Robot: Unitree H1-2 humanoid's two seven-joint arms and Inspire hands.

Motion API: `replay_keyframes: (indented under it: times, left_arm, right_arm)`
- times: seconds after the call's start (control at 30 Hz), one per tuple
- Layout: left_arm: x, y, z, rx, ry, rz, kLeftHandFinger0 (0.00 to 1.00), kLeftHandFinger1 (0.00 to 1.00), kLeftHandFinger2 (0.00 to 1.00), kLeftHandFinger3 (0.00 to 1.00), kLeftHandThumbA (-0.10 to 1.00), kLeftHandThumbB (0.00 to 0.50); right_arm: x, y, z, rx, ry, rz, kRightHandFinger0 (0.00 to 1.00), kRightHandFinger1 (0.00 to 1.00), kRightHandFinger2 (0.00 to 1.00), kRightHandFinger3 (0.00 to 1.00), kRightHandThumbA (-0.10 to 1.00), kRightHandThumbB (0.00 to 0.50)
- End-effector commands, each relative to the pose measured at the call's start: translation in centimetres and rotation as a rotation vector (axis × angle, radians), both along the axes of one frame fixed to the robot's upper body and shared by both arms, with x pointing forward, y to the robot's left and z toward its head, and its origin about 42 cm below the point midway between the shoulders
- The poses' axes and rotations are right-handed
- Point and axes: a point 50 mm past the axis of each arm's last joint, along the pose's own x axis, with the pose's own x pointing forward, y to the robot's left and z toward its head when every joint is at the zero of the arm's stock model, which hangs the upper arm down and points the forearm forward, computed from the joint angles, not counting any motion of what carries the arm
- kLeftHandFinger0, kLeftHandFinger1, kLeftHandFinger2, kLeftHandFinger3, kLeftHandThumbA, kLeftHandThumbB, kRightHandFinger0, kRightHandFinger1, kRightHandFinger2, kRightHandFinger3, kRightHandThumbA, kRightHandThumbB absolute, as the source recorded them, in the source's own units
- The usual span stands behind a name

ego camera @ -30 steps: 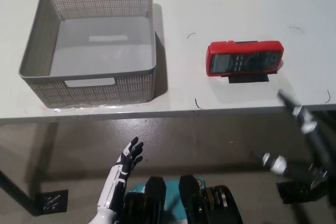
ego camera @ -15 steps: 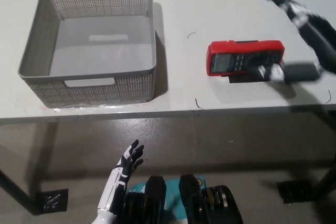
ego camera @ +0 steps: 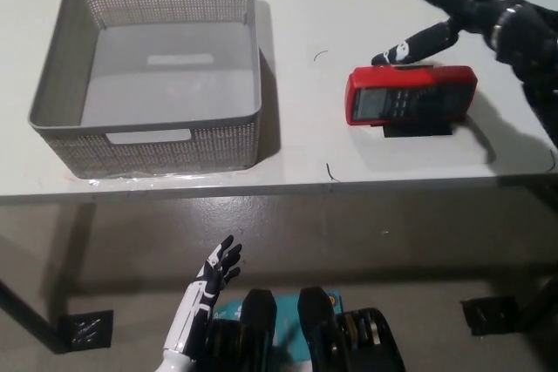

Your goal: Use the right hand to pick up a multimeter on the right side and put it into a container on the left side

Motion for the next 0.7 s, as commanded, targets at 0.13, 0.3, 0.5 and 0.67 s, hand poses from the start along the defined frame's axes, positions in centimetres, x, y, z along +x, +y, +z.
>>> replay_keyframes:
  times: [0.13, 0.3, 0.5, 0.67]
  left_arm:
    - [0.9, 0.2, 1.4, 0.016, -0.061, -0.053, 1.00, 1.00, 1.00, 1.00, 1.00, 0.500]
    - [1.1, 0.3, 1.5, 0.025, -0.054, -0.060, 1.00, 1.00, 1.00, 1.00, 1.00, 0.500]
    - [1.3, 0.5, 1.5, 0.012, -0.038, -0.056, 1.00, 1.00, 1.00, 1.00, 1.00, 0.500]
    - [1.4, 0.6, 1.6, 0.021, -0.042, -0.063, 1.00, 1.00, 1.00, 1.00, 1.00, 0.496]
  right_arm:
    - [4.0, 2.2, 4.4, -0.080, 0.135, 0.024, 1.00, 1.00, 1.00, 1.00, 1.00, 0.355]
    - [4.2, 2.3, 3.7, -0.060, 0.167, 0.067, 1.00, 1.00, 1.00, 1.00, 1.00, 0.344]
    - [4.4, 2.8, 4.6, -0.092, 0.186, 0.069, 1.00, 1.00, 1.00, 1.00, 1.00, 0.363]
    - [4.4, 2.4, 4.2, -0.099, 0.202, 0.049, 1.00, 1.00, 1.00, 1.00, 1.00, 0.392]
